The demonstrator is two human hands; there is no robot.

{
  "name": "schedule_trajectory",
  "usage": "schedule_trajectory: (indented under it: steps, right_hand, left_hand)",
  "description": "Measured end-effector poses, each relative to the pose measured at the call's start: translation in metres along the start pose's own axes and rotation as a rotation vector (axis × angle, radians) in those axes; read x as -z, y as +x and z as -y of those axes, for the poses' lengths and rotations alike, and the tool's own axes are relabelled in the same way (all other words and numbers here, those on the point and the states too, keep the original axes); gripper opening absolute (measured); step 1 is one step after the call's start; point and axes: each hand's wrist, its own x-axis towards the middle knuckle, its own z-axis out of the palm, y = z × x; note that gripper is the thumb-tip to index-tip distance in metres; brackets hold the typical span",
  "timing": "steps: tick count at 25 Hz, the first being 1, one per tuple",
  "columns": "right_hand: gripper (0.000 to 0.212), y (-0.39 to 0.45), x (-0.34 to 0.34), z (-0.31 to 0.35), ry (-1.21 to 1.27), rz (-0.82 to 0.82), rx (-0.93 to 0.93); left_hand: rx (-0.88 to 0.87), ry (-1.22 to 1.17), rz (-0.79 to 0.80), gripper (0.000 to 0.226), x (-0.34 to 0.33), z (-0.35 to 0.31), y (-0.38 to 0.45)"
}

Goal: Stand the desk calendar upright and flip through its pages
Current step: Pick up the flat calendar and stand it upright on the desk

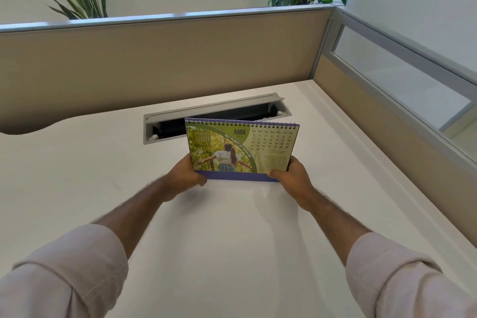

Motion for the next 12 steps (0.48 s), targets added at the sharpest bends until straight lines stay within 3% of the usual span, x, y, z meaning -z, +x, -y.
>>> schedule_trajectory:
  steps: [3, 9, 12]
  right_hand:
    - [0.041, -0.005, 0.002, -0.002, -0.066, -0.057, 0.059]
    - [0.024, -0.024, 0.007, -0.006, -0.144, -0.392, 0.199]
    - [0.015, -0.033, 0.001, -0.008, -0.067, -0.431, 0.184]
  left_hand:
    - [0.001, 0.011, -0.070, 0.065, 0.000, 0.000, -0.003]
    - [-0.070, 0.124, -0.591, 0.054, -0.007, 0.019, -0.017]
    - [-0.108, 0.106, -0.654, 0.040, -0.012, 0.022, -0.020]
